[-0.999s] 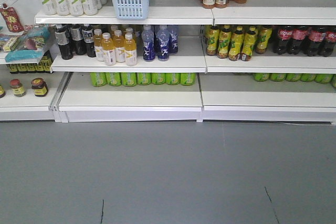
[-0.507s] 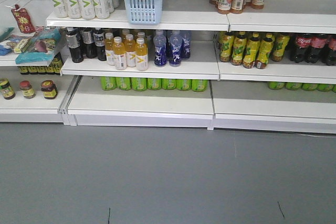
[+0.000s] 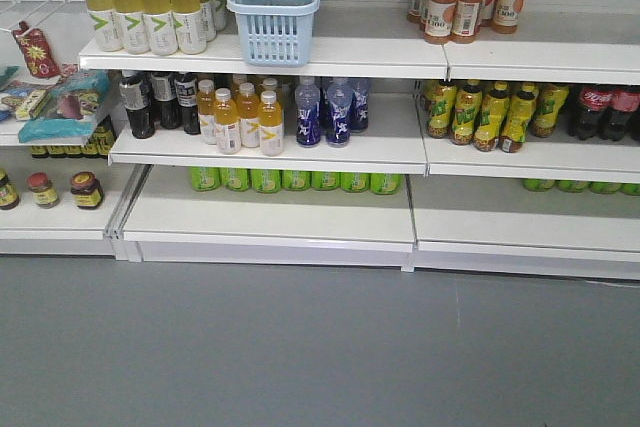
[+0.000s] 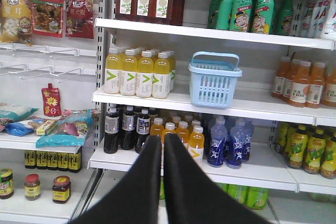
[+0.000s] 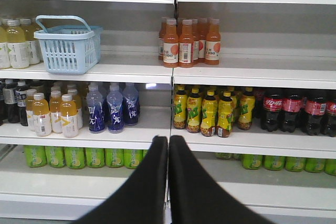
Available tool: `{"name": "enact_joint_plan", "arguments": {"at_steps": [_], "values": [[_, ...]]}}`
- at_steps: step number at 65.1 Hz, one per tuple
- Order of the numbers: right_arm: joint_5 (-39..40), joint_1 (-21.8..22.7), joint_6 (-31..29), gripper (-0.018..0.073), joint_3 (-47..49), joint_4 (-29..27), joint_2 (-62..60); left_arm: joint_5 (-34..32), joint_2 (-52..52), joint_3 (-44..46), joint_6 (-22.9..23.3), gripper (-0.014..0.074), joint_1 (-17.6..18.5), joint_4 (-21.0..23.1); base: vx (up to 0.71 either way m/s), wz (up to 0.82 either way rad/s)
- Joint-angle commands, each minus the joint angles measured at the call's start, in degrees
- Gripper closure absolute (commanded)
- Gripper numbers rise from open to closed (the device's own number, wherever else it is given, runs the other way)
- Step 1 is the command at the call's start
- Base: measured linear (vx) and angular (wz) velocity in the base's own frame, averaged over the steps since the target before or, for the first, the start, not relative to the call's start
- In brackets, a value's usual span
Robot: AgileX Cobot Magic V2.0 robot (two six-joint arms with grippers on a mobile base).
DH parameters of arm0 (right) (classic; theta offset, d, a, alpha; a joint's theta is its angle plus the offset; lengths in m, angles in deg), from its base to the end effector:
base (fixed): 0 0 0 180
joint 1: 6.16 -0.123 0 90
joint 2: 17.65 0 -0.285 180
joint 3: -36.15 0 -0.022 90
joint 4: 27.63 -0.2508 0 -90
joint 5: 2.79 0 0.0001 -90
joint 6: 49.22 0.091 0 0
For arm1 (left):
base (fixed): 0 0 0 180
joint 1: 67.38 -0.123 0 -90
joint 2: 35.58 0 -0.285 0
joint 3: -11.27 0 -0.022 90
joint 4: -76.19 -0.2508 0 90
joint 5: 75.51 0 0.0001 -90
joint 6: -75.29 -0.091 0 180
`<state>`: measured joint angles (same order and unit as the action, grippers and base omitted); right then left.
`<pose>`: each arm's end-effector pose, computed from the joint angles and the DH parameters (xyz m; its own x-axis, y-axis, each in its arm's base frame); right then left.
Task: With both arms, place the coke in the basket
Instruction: 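Drive the base toward the shelf holding the light-blue basket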
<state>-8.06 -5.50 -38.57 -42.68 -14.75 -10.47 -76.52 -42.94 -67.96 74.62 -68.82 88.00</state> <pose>0.0568 -0.0025 0.1961 -0.0212 -0.0377 -0.9991 0.0312 0.9988 -0.0384 0.0571 0.0017 0.2033 0.0808 -0.1912 -0.9782 -0.0134 0.9811 -0.1929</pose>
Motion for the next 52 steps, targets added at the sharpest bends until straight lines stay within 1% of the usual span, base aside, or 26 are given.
{"name": "enact_joint_plan", "arguments": {"at_steps": [1, 52], "values": [[4.3, 0.4, -0.4, 0.0564, -0.4, 0.4, -0.8, -4.0, 1.1, 1.9, 0.7, 0.0603, 0.2, 0.5, 0.19, 0.01], [4.2, 0.4, -0.4, 0.0564, -0.4, 0.4, -0.8, -4.0, 1.1, 1.9, 0.7, 0.0603, 0.2, 0.5, 0.17, 0.01]]}}
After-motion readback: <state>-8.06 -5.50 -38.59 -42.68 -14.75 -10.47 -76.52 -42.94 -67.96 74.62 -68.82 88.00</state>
